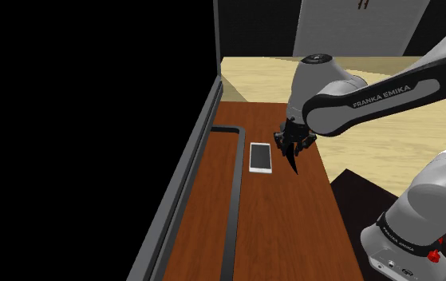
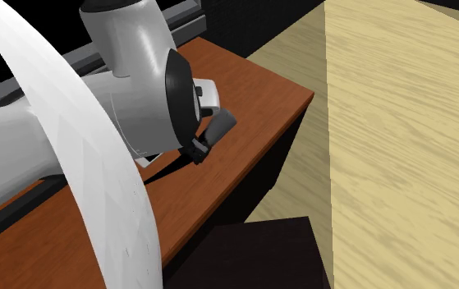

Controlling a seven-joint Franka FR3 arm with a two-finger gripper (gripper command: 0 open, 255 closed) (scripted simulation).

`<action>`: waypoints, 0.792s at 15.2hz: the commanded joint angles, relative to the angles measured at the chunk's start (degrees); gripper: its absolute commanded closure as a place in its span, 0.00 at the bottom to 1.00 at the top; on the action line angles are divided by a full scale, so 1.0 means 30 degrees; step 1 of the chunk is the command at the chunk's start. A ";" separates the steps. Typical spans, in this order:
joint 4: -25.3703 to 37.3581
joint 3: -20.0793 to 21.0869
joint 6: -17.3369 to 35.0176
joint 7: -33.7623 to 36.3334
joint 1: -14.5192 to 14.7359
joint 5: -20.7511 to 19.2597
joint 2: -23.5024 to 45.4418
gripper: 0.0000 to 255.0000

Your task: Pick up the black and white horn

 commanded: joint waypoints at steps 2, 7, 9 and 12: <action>-0.0003 -0.0002 0.0017 0.0000 -0.0006 -0.0004 0.0016 1.00; 0.0414 -0.0176 -0.0966 -0.0122 0.0053 0.0024 -0.0557 1.00; 0.0730 -0.0286 -0.1610 -0.0190 0.0079 0.0022 -0.0889 1.00; 0.1234 -0.0443 -0.2552 -0.0282 0.0102 0.0005 -0.1332 1.00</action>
